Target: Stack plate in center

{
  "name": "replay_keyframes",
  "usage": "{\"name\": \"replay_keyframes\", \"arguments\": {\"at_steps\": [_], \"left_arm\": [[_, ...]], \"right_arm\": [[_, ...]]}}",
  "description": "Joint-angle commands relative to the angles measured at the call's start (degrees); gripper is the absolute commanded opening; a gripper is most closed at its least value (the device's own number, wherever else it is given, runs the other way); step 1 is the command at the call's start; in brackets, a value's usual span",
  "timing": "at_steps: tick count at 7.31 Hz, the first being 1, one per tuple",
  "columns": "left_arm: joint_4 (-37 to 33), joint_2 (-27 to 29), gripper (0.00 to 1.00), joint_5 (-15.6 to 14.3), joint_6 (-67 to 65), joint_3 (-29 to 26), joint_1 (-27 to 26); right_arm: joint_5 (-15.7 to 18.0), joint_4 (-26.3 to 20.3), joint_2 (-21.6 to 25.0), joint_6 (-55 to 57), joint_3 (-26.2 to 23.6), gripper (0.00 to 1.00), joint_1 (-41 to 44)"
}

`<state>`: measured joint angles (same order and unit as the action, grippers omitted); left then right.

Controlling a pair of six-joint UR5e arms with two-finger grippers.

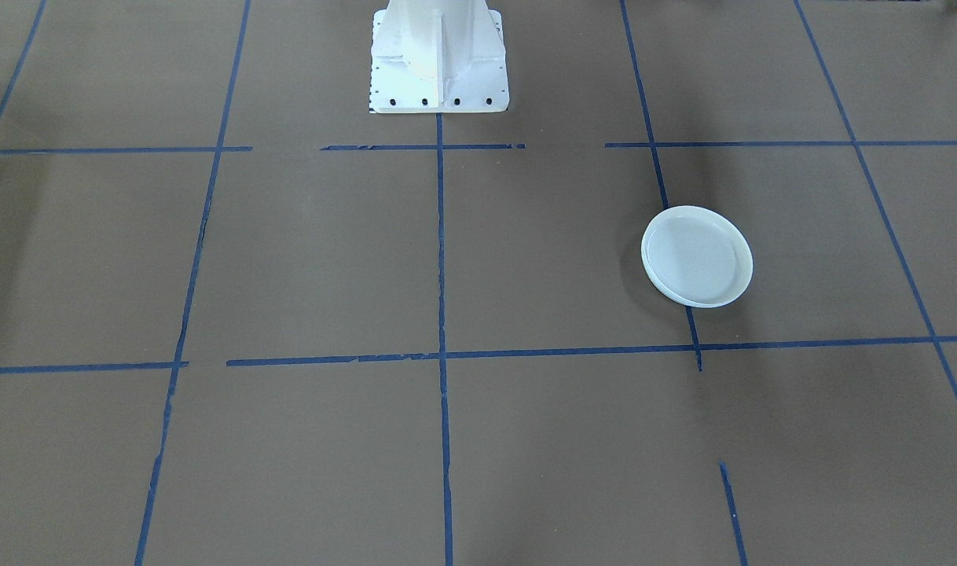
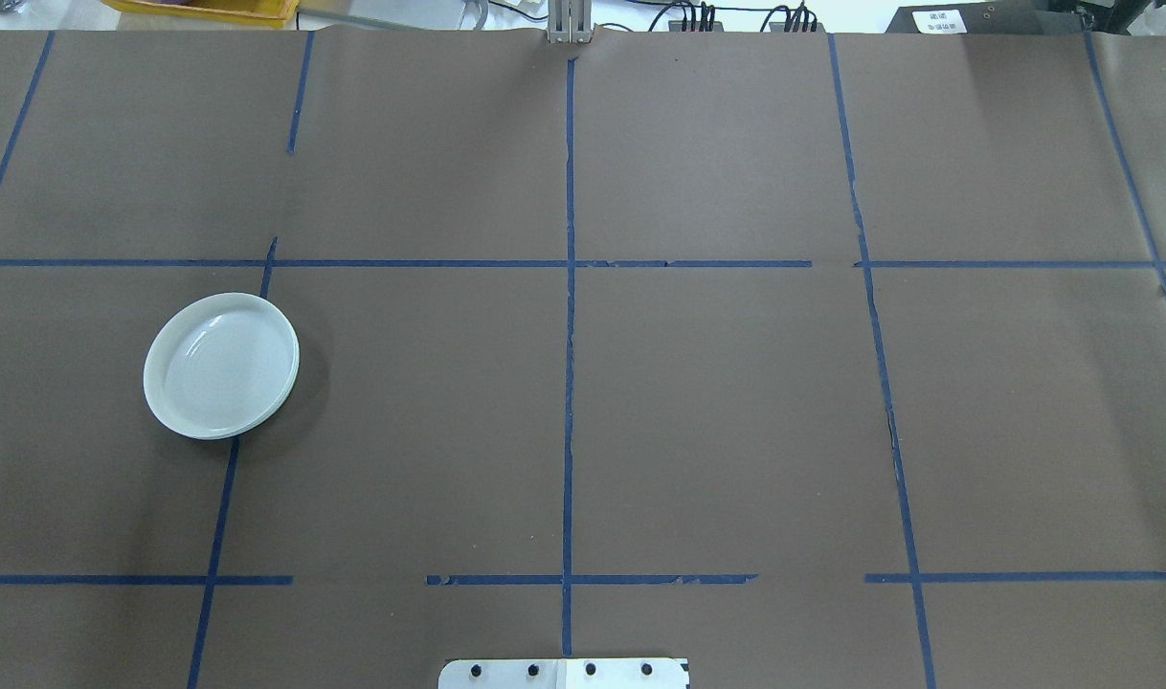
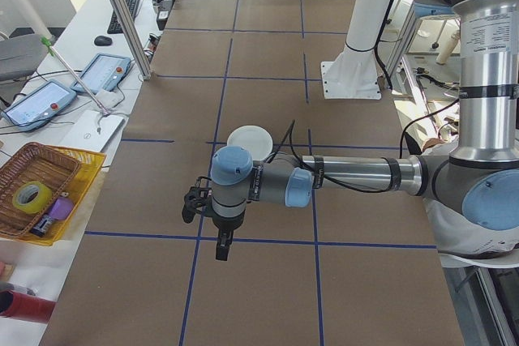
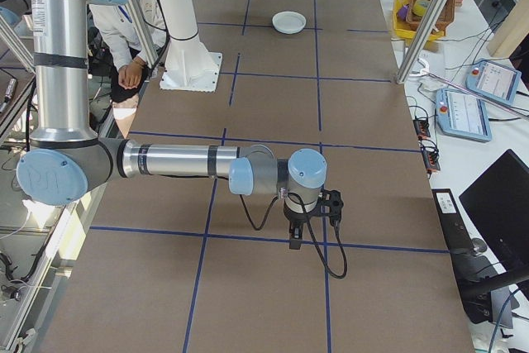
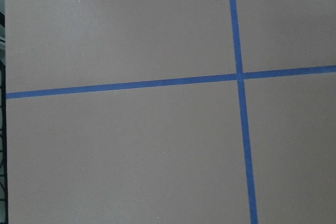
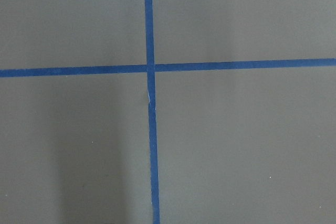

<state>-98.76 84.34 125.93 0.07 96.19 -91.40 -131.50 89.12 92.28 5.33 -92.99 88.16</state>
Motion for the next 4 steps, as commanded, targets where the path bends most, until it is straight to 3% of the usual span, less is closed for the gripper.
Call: {"name": "replay_keyframes", "arguments": {"at_steps": [1,4], "left_arm": [[-0.6,-0.1,1.00,0.0,-0.3,-0.1,0.1],[-0.4,-0.1,1.00,0.0,-0.7,-0.1,0.1]], "right_arm": [[-0.1,0.0,0.0,-0.1,0.0,1.00,0.0],[-0.1,0.0,0.0,0.0,0.0,1.00,0.0]]}}
